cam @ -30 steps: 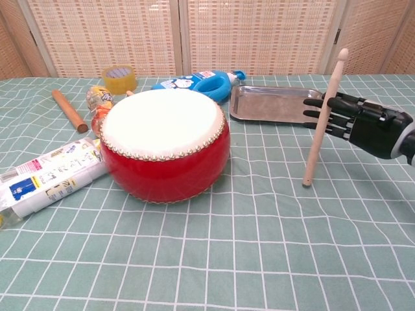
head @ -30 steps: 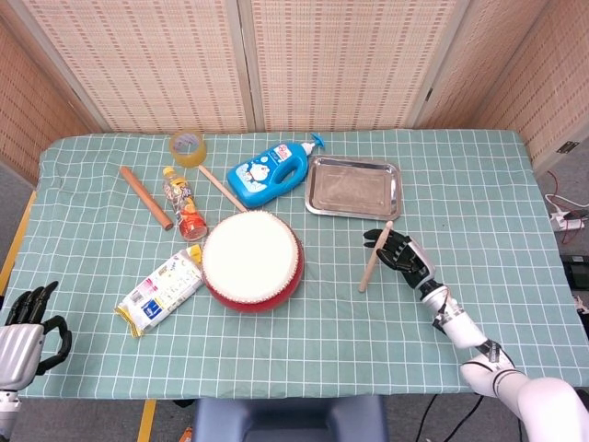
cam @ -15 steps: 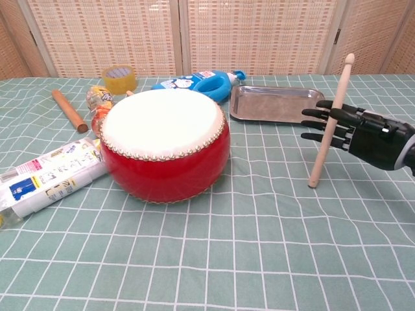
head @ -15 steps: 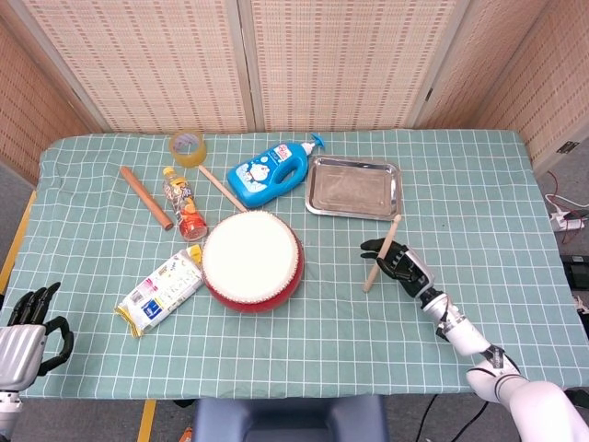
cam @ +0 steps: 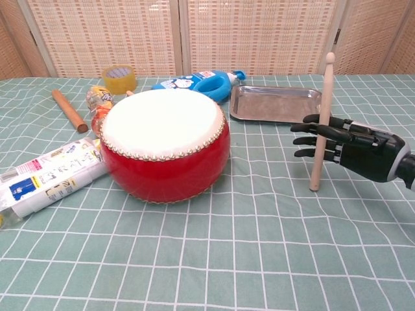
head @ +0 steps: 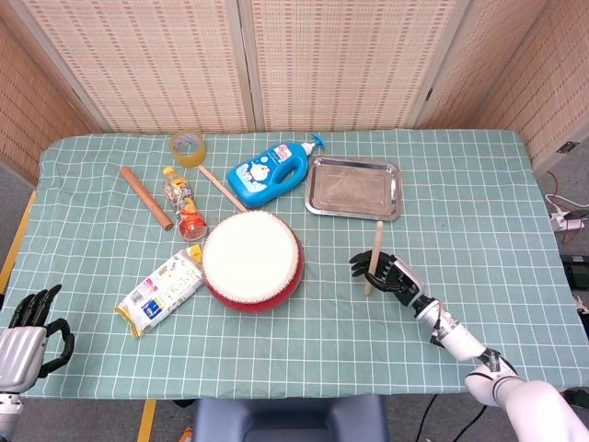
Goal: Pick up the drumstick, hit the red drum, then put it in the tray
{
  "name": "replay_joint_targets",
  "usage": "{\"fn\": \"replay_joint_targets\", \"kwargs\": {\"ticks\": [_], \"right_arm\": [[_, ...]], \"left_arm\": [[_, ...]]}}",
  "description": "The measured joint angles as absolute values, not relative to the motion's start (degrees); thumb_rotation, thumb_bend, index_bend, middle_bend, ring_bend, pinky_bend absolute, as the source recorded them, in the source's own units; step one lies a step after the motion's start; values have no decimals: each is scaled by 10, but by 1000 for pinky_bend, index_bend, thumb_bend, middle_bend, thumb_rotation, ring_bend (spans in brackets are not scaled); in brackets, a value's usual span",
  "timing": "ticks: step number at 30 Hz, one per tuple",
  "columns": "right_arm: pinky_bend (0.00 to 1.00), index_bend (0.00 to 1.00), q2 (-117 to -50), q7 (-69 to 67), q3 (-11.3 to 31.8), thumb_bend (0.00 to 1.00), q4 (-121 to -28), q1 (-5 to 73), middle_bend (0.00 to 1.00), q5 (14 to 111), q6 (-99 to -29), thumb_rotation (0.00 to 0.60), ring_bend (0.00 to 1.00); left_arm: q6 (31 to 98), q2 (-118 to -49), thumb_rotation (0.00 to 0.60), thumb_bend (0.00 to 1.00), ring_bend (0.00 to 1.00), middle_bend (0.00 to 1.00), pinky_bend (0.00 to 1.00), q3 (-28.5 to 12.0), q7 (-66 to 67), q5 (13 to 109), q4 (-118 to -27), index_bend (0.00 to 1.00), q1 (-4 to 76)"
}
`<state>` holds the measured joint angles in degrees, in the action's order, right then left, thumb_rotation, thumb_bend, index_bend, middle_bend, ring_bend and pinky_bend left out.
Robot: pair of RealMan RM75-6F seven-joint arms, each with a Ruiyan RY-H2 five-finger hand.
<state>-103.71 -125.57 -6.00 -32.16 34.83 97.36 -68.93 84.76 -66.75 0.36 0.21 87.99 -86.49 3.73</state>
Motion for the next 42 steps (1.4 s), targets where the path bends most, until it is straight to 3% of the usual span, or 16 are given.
{"fn": "replay_joint_targets", "kwargs": {"ticks": [9, 35, 42], "right_arm": [[484, 570, -1029, -1224, -62, 153, -347, 349, 508, 965, -680, 600, 525], [978, 931, -1043, -1130, -43, 150, -383, 348, 827, 929, -643, 600, 968], [1000, 1000, -1046, -1095, -32, 151, -393, 343, 922, 920, -649, 600, 1000]], "left_arm": [[843, -668, 600, 217, 0, 0, 6, 5, 5, 881, -868, 13, 39], [840, -674, 600, 217, 0, 0, 5, 6, -6, 883, -855, 14, 41], [841, -676, 600, 218, 0, 0, 5, 6, -7, 883, -853, 13, 42]]}}
